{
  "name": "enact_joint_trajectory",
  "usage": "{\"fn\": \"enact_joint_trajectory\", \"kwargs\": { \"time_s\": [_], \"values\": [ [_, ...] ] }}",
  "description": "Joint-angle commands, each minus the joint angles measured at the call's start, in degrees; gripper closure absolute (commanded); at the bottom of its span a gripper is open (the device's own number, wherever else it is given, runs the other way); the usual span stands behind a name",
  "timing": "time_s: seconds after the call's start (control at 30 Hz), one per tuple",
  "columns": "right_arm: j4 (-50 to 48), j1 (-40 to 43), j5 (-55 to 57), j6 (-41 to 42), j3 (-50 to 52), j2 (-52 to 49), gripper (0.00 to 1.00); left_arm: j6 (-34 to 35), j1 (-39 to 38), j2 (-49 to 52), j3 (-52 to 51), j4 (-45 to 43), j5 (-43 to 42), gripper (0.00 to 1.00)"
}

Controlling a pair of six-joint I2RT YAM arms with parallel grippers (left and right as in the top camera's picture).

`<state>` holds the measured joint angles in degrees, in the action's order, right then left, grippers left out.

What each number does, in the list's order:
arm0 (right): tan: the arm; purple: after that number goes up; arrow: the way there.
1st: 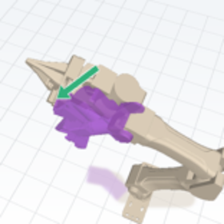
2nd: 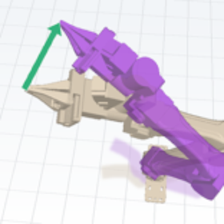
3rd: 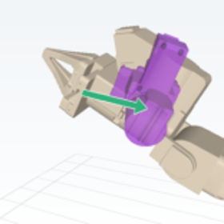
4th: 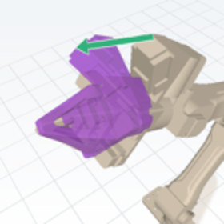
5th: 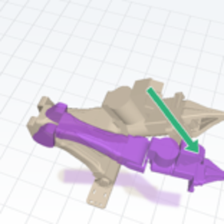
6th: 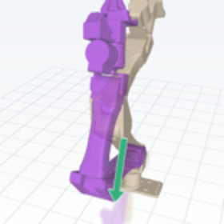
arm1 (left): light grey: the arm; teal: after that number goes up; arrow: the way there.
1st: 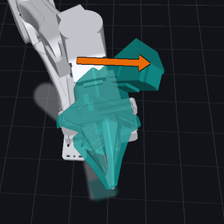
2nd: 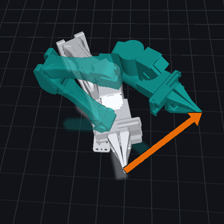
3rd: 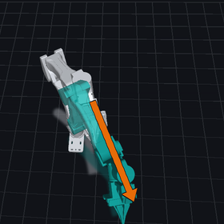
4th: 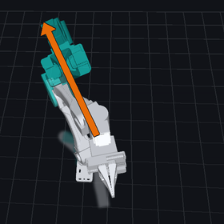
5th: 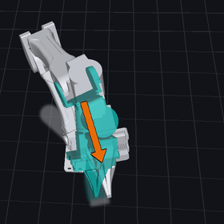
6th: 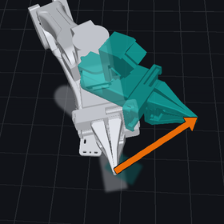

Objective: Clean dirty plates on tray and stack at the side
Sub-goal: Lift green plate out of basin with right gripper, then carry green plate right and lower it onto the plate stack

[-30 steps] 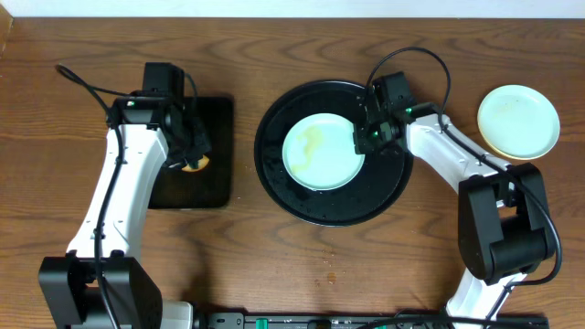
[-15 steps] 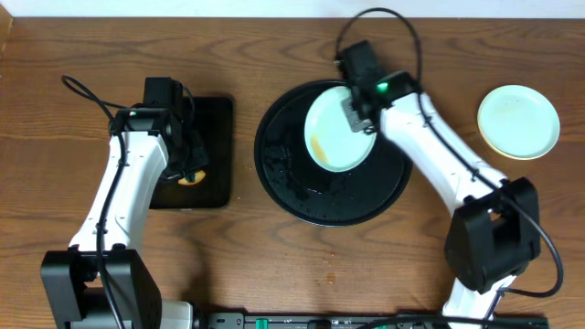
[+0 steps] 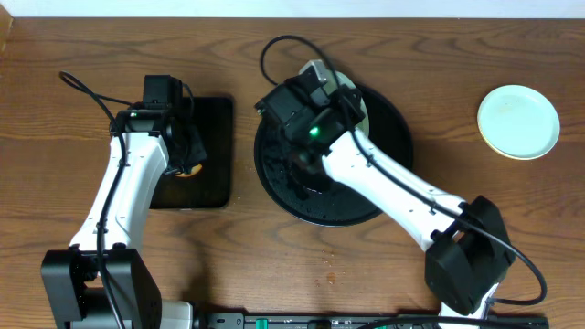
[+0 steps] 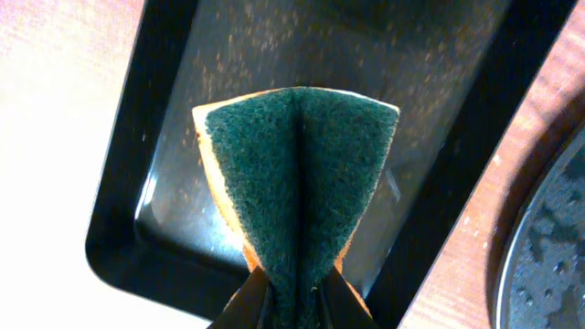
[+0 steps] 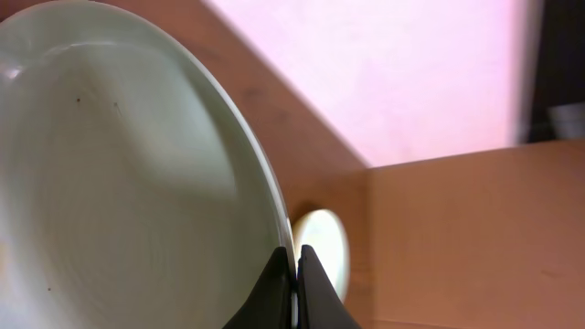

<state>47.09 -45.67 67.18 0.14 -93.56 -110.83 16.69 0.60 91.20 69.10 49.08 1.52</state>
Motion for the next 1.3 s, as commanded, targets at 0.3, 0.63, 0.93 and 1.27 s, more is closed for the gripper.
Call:
{"fn": "enact_joint_trajectory", "kwargs": {
  "time_s": [0.3,0.63,0.93,1.27],
  "values": [
    [-2.8,-2.8,18.4,-0.3,-1.0,1.6,0.99,-0.3,0.2,4.1,-0.4,-3.8,0.9,0.87],
    [-3.7,-2.7,10.6,-0.7,-1.0,1.6,0.99,-0.5,0.2,10.2,-0.4,-7.9,0.9,0.87],
    [-4.0,-1.9,6.8,-0.7,-1.0,1.6,0.99,-0.5,0.2,12.0,-0.4,-8.0,0.9,0.32],
    [-5.2,3.0,-1.4,0.6,-1.0,2.7,0.99,-0.5,0.2,12.0,-0.4,-8.1,0.9,0.16]
  ]
}}
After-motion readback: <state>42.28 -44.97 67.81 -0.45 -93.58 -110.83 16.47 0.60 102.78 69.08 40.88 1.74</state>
